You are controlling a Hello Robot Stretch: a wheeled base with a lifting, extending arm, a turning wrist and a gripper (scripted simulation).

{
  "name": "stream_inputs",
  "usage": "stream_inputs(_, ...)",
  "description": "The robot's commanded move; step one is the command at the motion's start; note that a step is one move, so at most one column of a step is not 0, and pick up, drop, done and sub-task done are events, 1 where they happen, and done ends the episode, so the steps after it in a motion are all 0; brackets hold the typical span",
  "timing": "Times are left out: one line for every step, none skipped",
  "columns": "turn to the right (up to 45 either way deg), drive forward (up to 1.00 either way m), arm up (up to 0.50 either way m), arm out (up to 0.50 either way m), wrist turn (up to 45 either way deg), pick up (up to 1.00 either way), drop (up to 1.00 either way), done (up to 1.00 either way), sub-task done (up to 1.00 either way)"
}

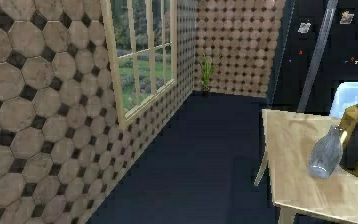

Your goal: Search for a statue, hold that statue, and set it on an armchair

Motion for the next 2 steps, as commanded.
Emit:
stream_inputs(-6.0,0.00,0.00,0.00,0.0,0.00,0.00,0.00,0.00)
stream_inputs(0.0,0.45,0.00,0.00,0.0,0.00,0.00,0.00,0.00)
